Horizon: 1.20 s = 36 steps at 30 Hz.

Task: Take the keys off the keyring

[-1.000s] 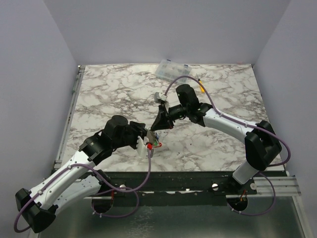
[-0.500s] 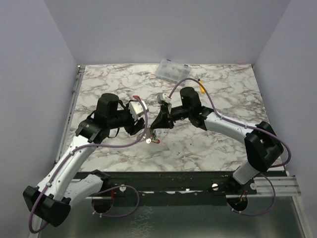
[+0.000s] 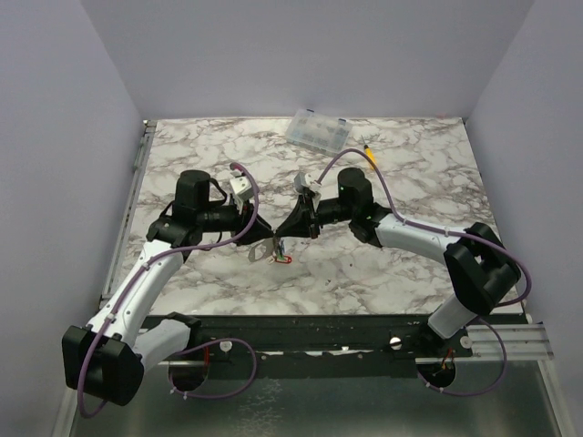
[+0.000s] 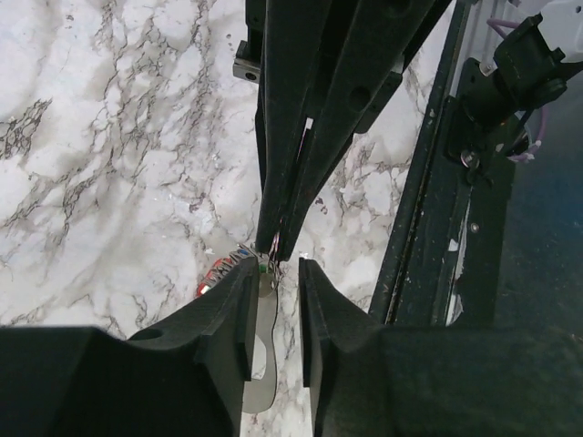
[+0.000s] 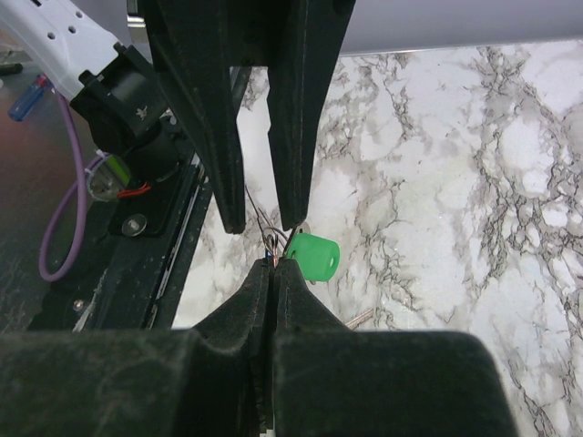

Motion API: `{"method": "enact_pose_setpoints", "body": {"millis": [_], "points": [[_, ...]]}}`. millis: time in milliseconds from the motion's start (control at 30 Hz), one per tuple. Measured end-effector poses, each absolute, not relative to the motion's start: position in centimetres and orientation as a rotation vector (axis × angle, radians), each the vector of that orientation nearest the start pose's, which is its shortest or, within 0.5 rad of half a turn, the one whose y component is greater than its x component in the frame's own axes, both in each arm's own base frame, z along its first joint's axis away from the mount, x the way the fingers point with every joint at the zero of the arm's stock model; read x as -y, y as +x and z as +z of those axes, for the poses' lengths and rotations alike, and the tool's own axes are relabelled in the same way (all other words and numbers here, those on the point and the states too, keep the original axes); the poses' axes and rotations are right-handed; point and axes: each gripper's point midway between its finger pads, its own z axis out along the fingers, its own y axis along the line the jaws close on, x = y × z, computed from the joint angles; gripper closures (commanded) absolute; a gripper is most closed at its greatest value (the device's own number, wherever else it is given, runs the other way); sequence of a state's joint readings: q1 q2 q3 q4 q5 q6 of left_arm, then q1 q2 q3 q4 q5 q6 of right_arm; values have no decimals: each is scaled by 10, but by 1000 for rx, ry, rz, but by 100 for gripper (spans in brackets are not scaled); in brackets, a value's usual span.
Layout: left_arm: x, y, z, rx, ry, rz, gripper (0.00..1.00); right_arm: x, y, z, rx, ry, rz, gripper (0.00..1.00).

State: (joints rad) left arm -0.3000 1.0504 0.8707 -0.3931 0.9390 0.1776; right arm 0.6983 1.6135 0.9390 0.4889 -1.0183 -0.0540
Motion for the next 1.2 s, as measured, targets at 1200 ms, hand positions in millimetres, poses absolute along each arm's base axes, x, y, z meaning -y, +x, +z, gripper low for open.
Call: {"method": "enact_pose_setpoints", "body": {"millis": [1200], "points": [[215, 220, 213, -1784, 986, -1219, 73, -383, 221, 205, -1268, -1326, 1406, 99]]}}
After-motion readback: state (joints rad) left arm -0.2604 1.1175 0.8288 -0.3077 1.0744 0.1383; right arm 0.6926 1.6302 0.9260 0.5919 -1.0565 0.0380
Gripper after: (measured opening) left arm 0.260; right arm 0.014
